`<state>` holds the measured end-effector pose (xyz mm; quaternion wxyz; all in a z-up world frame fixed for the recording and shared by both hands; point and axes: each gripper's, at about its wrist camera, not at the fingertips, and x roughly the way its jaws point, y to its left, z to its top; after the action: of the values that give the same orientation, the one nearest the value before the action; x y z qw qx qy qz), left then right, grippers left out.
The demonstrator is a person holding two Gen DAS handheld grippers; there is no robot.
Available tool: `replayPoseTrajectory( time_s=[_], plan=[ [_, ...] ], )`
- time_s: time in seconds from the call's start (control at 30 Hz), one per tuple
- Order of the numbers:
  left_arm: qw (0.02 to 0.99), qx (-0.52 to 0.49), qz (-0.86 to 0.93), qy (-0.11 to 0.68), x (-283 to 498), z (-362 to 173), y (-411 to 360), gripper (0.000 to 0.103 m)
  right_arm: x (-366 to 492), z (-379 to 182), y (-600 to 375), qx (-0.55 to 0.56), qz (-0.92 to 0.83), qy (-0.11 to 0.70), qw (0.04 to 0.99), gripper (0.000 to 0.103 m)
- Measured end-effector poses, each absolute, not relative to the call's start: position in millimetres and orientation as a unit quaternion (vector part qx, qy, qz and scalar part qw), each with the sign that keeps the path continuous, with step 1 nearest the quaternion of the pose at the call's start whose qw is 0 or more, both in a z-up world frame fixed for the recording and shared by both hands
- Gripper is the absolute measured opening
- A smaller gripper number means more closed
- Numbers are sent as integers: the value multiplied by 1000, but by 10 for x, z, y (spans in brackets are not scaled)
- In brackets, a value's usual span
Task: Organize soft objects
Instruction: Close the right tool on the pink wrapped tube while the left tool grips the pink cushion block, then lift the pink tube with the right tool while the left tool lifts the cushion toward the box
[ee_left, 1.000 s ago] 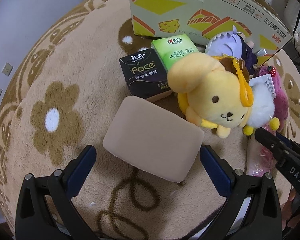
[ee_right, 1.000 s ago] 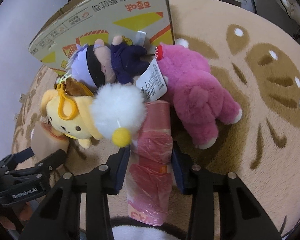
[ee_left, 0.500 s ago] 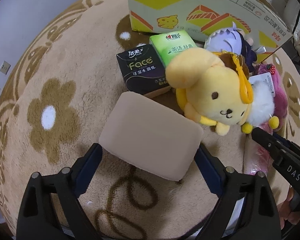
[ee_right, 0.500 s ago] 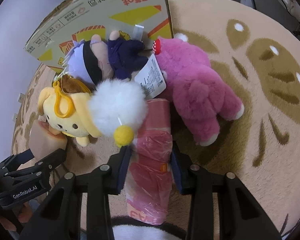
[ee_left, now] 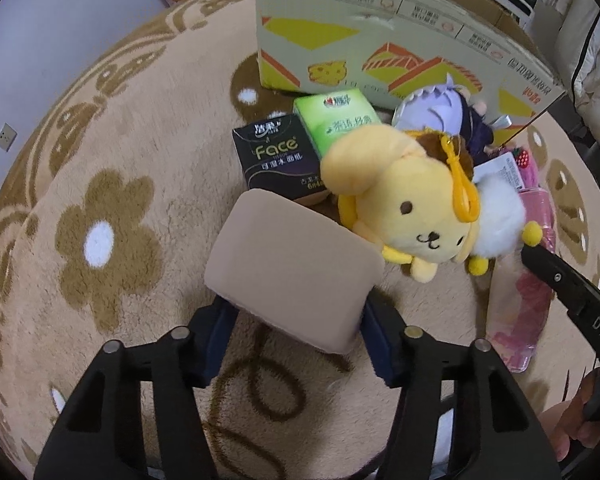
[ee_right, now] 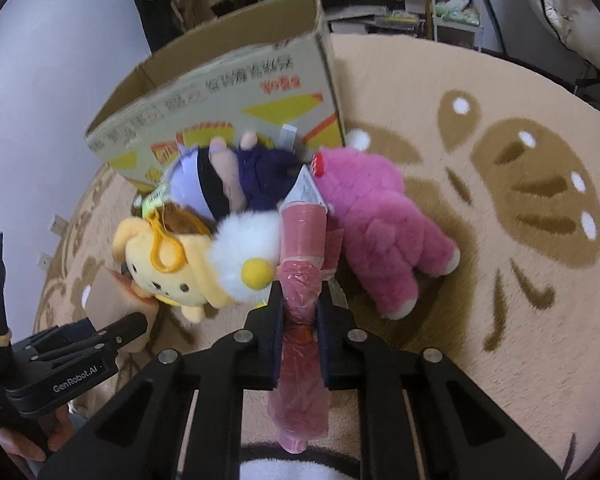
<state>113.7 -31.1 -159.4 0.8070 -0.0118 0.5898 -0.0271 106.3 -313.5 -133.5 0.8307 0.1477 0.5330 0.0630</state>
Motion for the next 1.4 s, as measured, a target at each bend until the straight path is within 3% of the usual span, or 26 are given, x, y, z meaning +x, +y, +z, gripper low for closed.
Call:
replayPoseTrajectory(
  time_s=[0.27, 0.77, 1.4],
  plan=[
    [830, -15, -26, 558, 1033, -1406, -307, 49, 1032, -1211, -3134, 159, 61, 503, 847, 15],
    [838, -14, -13, 545, 1021, -1341, -222, 50, 941, -997, -3089, 150, 73, 454, 875, 15],
    [897, 31, -18, 440, 814, -704, -304, 50, 857, -804, -3054, 141, 88, 428, 888, 15]
  ],
)
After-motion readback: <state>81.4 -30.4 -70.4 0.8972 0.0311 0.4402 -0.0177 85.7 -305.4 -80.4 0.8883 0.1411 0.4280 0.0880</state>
